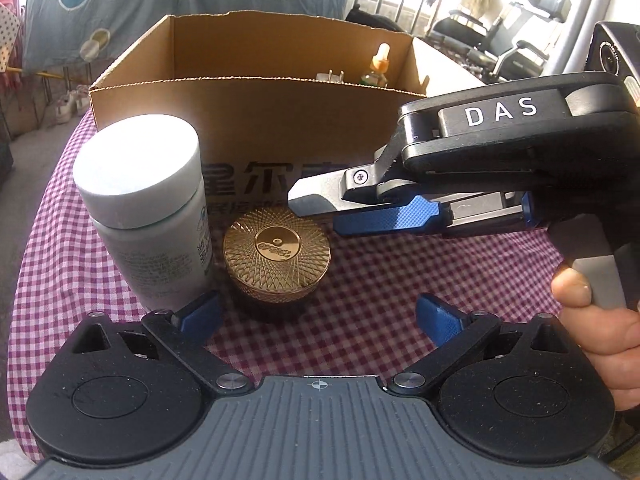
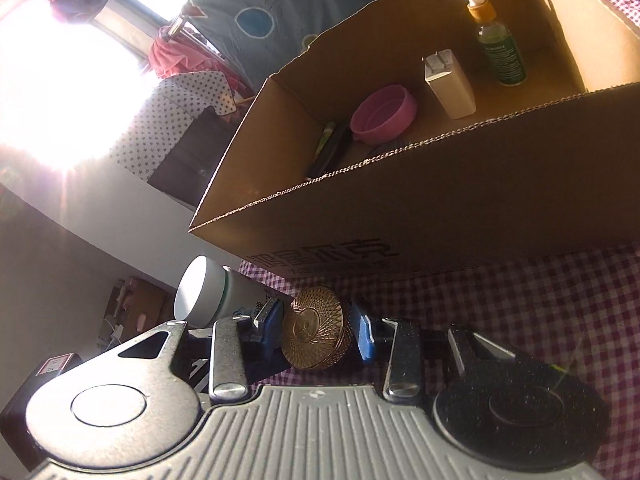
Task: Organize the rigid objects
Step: 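Move the open right gripper back to the gold round jar, then close the right gripper on the gold round jar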
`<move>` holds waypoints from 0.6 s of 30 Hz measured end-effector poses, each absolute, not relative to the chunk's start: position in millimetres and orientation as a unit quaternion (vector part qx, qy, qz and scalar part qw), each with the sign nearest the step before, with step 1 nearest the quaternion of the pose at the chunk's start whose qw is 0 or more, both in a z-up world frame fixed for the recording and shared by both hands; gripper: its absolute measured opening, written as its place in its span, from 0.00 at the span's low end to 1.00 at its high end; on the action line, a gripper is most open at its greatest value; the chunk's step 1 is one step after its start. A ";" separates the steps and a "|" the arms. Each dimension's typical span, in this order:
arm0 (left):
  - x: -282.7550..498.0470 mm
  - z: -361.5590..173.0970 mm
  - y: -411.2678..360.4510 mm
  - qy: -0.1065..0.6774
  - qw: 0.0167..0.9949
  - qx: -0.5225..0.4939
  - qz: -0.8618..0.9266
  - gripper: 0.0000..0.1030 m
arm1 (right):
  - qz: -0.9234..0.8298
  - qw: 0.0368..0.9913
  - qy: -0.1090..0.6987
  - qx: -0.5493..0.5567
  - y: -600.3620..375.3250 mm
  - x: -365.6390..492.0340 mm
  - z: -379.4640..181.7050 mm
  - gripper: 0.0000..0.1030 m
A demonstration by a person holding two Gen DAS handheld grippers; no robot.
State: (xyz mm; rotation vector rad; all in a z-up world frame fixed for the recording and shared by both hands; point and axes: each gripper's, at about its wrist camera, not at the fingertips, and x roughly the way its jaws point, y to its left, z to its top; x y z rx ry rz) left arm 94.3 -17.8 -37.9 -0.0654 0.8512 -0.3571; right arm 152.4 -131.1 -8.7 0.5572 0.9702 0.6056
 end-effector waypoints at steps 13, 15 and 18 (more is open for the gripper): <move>96.4 -37.1 -30.9 0.409 0.893 -0.017 -0.187 0.99 | 0.307 0.797 0.464 0.236 -128.9 162.1 -8.8 0.40; 95.0 -36.6 -33.7 0.409 0.892 -0.013 -0.190 0.99 | 0.308 0.796 0.464 0.238 -132.5 161.2 -9.2 0.40; 93.4 -35.2 -38.3 0.409 0.891 -0.010 -0.196 0.99 | 0.307 0.796 0.464 0.240 -138.1 159.6 -9.7 0.40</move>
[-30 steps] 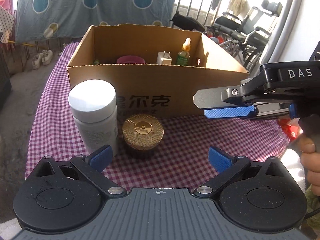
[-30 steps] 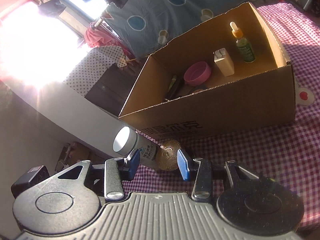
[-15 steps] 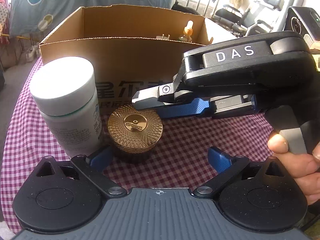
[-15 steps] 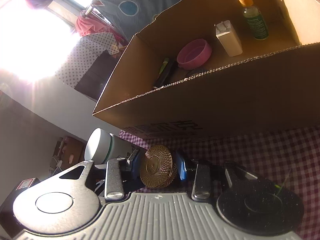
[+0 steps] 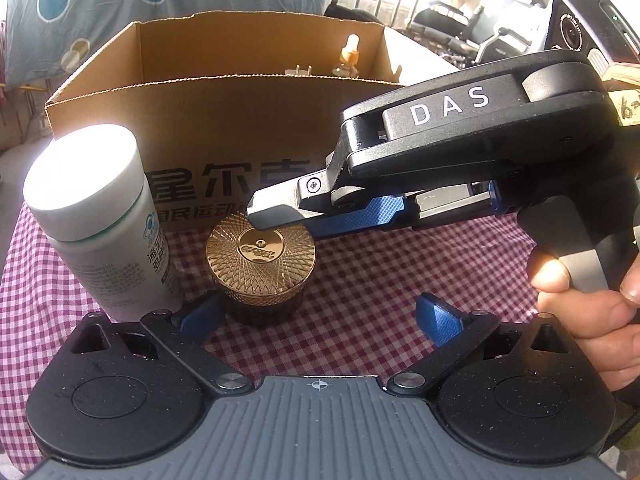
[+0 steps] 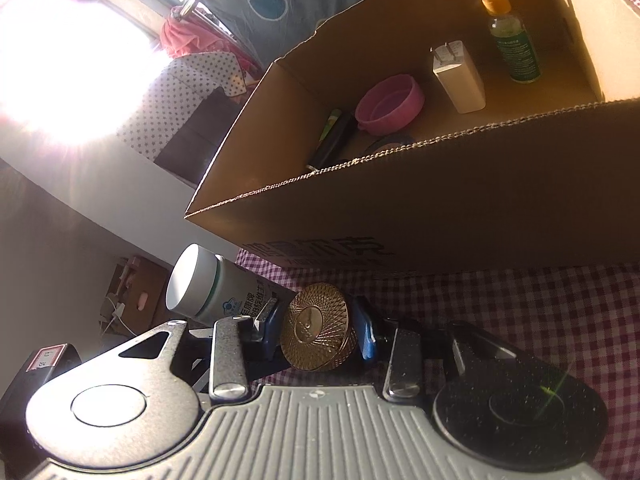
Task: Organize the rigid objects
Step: 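Close the right gripper on the gold round jar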
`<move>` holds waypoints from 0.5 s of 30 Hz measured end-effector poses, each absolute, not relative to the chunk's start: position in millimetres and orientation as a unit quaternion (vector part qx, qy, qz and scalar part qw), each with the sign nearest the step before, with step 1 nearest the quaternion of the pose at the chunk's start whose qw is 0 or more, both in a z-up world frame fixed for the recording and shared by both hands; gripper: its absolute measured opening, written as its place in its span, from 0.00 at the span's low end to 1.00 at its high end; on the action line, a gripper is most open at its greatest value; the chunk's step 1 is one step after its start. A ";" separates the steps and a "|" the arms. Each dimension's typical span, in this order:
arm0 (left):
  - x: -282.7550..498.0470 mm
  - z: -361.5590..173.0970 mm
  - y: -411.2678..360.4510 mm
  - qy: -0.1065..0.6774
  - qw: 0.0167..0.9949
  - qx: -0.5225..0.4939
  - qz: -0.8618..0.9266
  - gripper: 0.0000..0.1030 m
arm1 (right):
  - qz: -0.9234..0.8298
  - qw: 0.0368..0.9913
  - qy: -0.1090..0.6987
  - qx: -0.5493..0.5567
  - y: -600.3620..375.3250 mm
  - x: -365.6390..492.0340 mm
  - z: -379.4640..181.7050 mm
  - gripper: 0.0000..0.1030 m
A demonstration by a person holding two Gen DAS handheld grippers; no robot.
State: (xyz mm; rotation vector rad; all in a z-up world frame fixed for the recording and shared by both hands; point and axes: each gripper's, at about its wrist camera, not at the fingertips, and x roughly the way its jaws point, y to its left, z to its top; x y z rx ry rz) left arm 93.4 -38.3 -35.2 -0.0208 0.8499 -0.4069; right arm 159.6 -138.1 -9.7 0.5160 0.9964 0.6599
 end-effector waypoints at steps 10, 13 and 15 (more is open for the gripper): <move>88.2 -30.0 -62.5 0.409 0.882 0.011 -0.233 0.97 | 0.299 0.790 0.467 0.262 -160.9 149.1 -14.3 0.40; 88.2 -29.3 -64.9 0.409 0.883 0.015 -0.231 0.97 | 0.287 0.795 0.463 0.266 -170.3 146.5 -13.1 0.40; 87.1 -27.5 -63.3 0.405 0.886 0.019 -0.226 0.97 | 0.283 0.797 0.460 0.269 -175.1 146.0 -11.9 0.40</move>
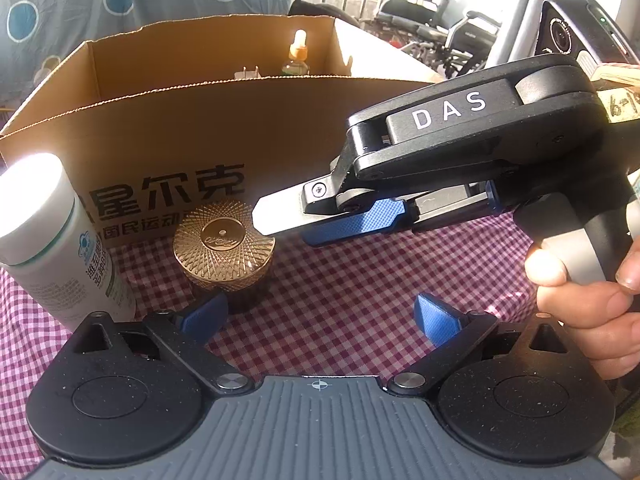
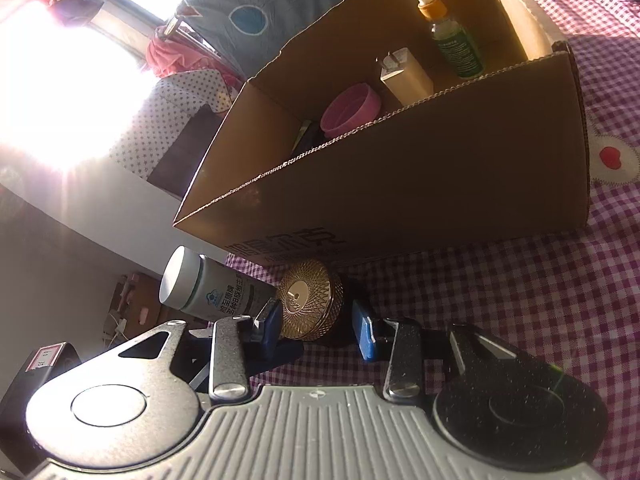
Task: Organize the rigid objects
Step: 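Close the right gripper on the gold round jar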
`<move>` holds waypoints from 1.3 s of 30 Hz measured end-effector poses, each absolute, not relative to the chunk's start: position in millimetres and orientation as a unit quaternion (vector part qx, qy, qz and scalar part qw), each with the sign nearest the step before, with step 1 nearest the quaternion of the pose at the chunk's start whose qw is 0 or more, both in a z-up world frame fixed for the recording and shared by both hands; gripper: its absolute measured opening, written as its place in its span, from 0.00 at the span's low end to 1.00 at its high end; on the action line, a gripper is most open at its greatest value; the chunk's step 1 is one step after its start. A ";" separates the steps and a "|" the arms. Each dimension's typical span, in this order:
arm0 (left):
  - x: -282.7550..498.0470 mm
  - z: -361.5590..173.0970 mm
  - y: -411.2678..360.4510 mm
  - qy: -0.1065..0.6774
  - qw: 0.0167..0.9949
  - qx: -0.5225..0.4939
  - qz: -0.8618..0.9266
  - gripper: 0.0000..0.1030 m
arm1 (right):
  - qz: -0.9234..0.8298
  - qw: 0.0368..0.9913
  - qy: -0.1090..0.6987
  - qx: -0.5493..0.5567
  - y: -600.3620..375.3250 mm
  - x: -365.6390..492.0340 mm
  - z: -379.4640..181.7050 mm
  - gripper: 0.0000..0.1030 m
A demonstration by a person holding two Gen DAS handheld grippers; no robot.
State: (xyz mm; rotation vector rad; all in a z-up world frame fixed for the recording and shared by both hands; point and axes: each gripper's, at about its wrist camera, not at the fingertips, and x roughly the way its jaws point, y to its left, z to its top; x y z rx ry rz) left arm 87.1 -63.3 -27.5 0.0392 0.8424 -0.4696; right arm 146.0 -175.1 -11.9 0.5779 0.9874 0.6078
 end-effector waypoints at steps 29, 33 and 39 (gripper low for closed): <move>105.1 -35.2 -74.2 0.385 0.898 0.026 -0.212 0.92 | 0.296 0.805 0.450 0.248 -173.3 157.0 -11.6 0.36; 101.1 -33.2 -84.2 0.385 0.893 0.026 -0.231 0.92 | 0.280 0.808 0.448 0.260 -189.2 145.3 -11.8 0.36; 93.4 -31.5 -97.5 0.384 0.888 0.034 -0.252 0.92 | 0.260 0.809 0.445 0.282 -207.8 128.9 -13.6 0.37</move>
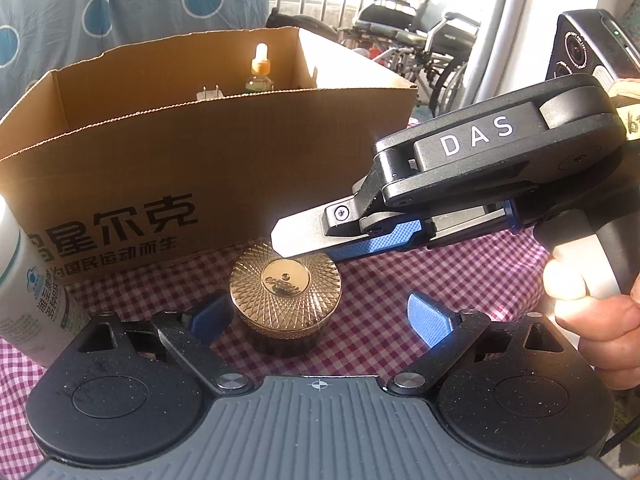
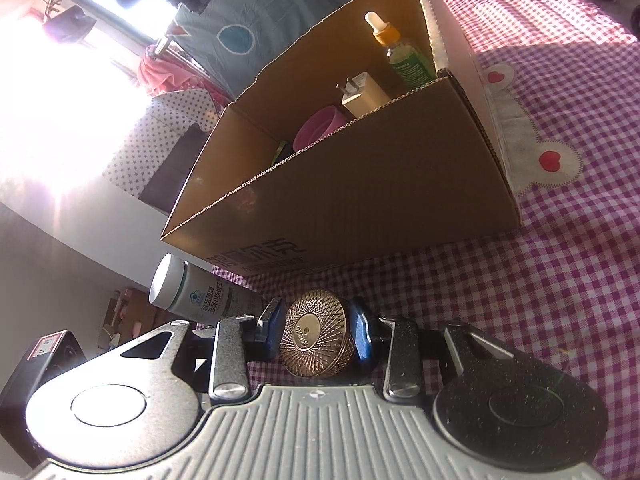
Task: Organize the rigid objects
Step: 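Close the right gripper on the gold round jar, then lift the gold jar with the right gripper and carry it over the box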
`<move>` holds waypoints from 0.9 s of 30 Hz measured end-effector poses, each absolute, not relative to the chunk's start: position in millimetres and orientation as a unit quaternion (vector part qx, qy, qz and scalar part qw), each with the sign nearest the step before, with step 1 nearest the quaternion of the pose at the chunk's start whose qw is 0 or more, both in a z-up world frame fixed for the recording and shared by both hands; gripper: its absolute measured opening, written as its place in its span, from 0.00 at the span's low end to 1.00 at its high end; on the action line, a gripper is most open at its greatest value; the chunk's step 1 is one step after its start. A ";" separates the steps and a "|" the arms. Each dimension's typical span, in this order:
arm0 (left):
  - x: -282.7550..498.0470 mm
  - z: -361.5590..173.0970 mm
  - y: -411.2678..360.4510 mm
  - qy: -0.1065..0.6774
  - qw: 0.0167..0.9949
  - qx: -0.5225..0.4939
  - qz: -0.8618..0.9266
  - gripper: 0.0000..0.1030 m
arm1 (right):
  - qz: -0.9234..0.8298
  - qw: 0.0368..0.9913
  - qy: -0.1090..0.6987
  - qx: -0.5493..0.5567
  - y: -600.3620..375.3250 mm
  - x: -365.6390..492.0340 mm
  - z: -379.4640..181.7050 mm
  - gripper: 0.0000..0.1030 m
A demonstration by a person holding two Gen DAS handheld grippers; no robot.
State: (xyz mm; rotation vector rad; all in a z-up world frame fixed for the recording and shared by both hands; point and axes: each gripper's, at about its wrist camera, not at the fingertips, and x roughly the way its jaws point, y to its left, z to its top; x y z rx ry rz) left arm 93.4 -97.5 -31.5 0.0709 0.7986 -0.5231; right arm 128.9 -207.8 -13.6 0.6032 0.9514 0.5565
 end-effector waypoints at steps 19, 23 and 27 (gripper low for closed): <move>104.6 -31.5 -95.6 0.382 0.893 0.055 -0.233 0.64 | 0.249 0.809 0.441 0.298 -217.7 119.9 -17.8 0.37; 104.0 -32.2 -97.4 0.379 0.894 0.048 -0.236 0.58 | 0.245 0.811 0.447 0.286 -212.6 122.2 -19.3 0.37; 101.6 -31.6 -98.5 0.376 0.896 0.047 -0.232 0.57 | 0.239 0.815 0.450 0.275 -208.0 119.9 -21.8 0.36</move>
